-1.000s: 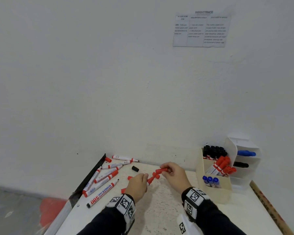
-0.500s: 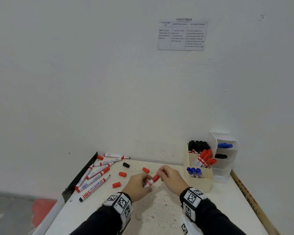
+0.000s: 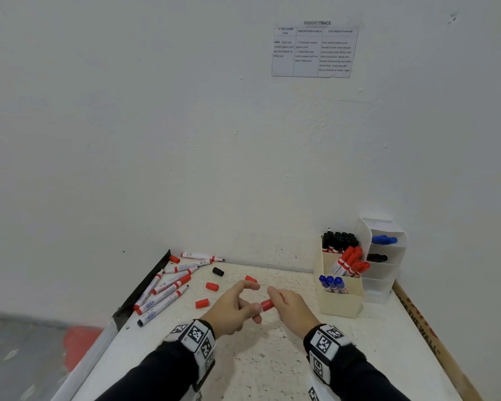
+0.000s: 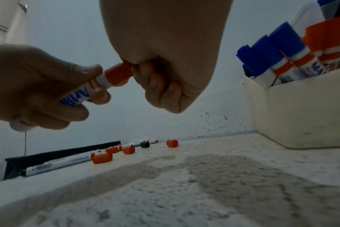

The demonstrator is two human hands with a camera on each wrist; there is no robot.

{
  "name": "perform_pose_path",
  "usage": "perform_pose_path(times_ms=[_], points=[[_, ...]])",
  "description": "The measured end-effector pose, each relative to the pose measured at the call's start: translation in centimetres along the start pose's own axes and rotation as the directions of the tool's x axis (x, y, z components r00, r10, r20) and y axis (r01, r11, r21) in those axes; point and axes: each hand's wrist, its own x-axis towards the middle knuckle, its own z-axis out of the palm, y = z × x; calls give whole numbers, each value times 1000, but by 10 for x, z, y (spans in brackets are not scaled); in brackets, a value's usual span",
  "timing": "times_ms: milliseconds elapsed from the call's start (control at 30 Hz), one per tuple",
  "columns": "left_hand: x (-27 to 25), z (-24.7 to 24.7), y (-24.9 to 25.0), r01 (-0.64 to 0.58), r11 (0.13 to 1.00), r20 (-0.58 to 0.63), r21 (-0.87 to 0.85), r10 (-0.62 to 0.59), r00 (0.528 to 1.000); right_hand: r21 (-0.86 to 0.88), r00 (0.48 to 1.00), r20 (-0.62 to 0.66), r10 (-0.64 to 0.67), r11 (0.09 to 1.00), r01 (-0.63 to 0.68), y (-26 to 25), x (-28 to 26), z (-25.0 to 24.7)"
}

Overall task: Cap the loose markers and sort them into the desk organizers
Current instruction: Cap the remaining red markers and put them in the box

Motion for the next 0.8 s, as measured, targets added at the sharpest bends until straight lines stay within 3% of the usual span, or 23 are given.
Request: perform_pose_path(times_ms=[133, 233, 300, 400, 467, 500, 633, 800], points=[[2, -13, -4, 26, 999, -47, 38, -24, 999, 11, 1000, 3, -31, 999, 31, -4, 7, 6], [4, -31, -16, 118, 978, -207, 174, -81, 975, 27, 998, -42, -36, 999, 37, -5, 10, 8], [1, -53, -30, 270, 890, -376, 366, -124, 918, 90, 992, -117, -38, 995, 48, -6, 10, 4], [-5, -87, -56, 528, 624, -489, 576, -255, 834, 150, 964, -257, -73, 982, 114, -11, 7, -13], [-9, -98, -66, 610, 492, -518, 621, -326, 791, 219, 930, -355, -94, 959, 181, -17, 4, -28], [-10, -100, -69, 628, 466, -533, 623, -335, 777, 235, 908, -405, -106, 948, 215, -20, 2, -37], [-7, -103, -78, 628, 460, -585, 628, -253, 771, 131, 774, -613, -155, 947, 293, -25, -7, -78], [-7, -94, -82, 628, 470, -629, 620, -181, 756, -93, 632, -748, -203, 975, 204, -5, -30, -134]])
